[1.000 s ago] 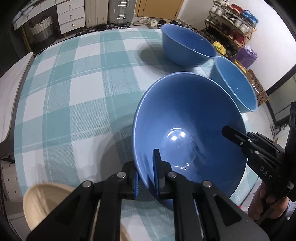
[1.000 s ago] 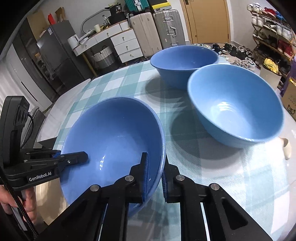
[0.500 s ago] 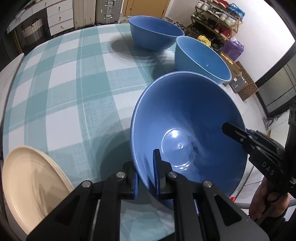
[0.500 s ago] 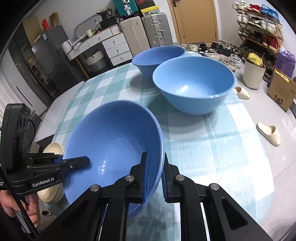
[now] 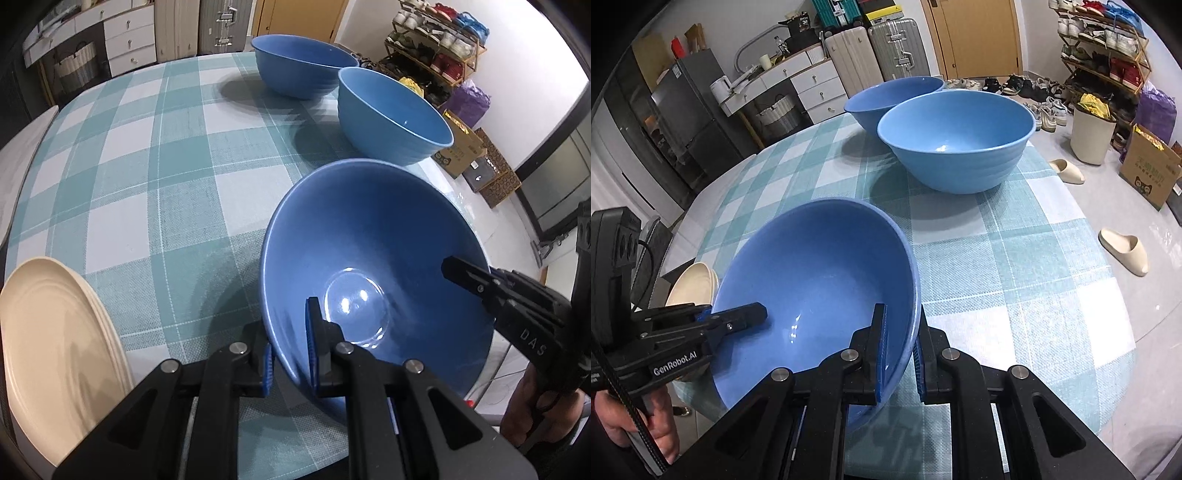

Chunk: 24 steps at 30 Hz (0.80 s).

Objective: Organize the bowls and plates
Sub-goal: 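Lift the blue bowl with both grippers and carry it beside the plate stack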

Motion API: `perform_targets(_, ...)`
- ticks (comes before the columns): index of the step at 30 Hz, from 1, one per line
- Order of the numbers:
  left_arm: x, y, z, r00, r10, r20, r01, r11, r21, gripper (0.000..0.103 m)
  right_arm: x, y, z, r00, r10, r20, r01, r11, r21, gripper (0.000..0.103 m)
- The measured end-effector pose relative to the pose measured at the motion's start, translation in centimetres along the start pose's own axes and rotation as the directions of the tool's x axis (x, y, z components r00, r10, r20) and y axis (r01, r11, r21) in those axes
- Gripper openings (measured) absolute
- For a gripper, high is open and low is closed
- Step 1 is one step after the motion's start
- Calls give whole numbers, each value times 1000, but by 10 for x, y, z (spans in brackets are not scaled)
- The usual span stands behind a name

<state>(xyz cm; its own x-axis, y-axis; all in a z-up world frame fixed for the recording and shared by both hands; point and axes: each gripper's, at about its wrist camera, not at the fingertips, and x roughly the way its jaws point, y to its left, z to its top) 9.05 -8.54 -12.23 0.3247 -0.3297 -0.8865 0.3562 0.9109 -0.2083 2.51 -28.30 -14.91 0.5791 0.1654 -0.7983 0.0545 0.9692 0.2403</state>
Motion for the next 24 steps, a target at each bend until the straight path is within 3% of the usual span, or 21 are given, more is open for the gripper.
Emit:
perform_targets(6, 0, -4, 3, 999, 29, 38, -30, 999, 21, 11, 7, -2, 2, 1000, -12, -22, 12, 1000, -8, 13)
perform_targets(24, 5, -1, 1, 1000, 15, 24, -15, 1000, -4, 17, 7, -2, 6, 1000, -10, -27, 9, 1000, -19, 13)
